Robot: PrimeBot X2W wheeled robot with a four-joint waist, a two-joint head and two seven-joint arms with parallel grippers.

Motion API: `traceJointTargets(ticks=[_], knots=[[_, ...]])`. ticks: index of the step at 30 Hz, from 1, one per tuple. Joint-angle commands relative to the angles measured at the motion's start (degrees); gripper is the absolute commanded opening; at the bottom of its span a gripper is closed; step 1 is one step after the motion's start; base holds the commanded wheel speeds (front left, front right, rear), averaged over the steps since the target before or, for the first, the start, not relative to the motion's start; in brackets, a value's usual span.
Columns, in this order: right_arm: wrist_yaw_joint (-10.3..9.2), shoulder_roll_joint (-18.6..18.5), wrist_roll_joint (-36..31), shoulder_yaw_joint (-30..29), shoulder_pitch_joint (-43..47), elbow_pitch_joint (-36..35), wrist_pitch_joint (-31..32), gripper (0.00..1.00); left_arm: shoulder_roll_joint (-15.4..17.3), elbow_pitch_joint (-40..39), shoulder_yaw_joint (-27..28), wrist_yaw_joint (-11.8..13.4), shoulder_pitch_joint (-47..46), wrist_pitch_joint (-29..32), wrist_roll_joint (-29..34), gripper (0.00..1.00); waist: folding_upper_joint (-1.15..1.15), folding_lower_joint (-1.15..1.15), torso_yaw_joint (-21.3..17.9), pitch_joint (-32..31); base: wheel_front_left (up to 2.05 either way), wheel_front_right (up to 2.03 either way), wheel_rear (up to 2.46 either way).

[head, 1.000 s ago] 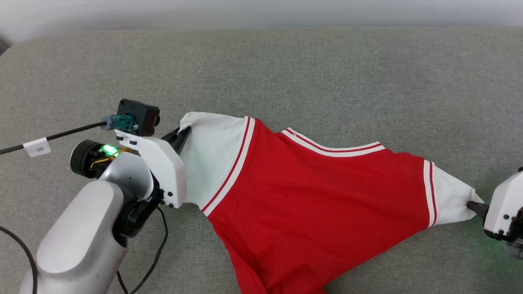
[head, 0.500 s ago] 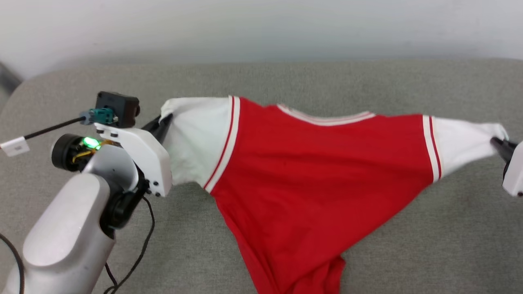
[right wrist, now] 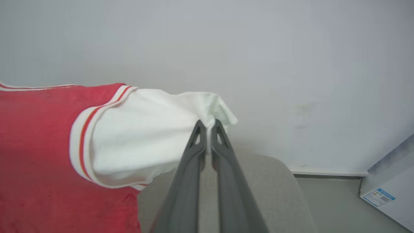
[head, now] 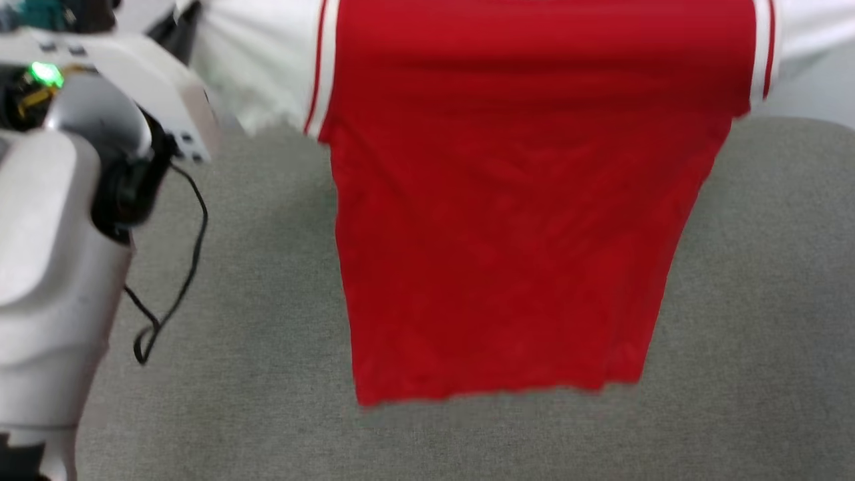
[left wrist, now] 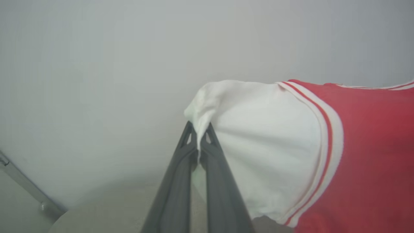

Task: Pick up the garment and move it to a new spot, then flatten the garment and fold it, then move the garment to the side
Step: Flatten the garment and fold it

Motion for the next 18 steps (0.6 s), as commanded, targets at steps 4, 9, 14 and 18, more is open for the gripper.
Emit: traceJointTargets(ticks=[4, 9, 14, 18], knots=[[-0.05, -0.53, -1.19, 1.26, -9.83, 3.19, -4.29, 0.00, 0.06, 3.33, 1.30, 0.07, -9.99, -1.34, 1.38, 0.00, 0.00, 0.00, -0.44, 5.26, 0.00, 0.00, 0.00], [-0.05, 1.15, -4.17, 2.98, -20.03, 5.99, -10.00, 0.00, 0.19, 7.64, 2.59, -0.26, -20.51, -4.62, 2.92, 0.00, 0.00, 0.00, -1.21, 11.30, 0.00, 0.00, 0.00], [-0.06, 2.51, -6.63, 4.90, -29.58, 8.54, -16.64, 0.00, 1.08, 10.52, 3.40, -0.18, -30.35, -8.39, 5.17, 0.00, 0.00, 0.00, -2.46, 18.37, 0.00, 0.00, 0.00], [-0.05, 3.74, -6.90, 5.73, -34.77, 10.28, -20.92, 0.00, 1.58, 12.16, 4.23, 0.11, -35.53, -10.94, 6.07, 0.00, 0.00, 0.00, -3.29, 22.76, 0.00, 0.00, 0.00]])
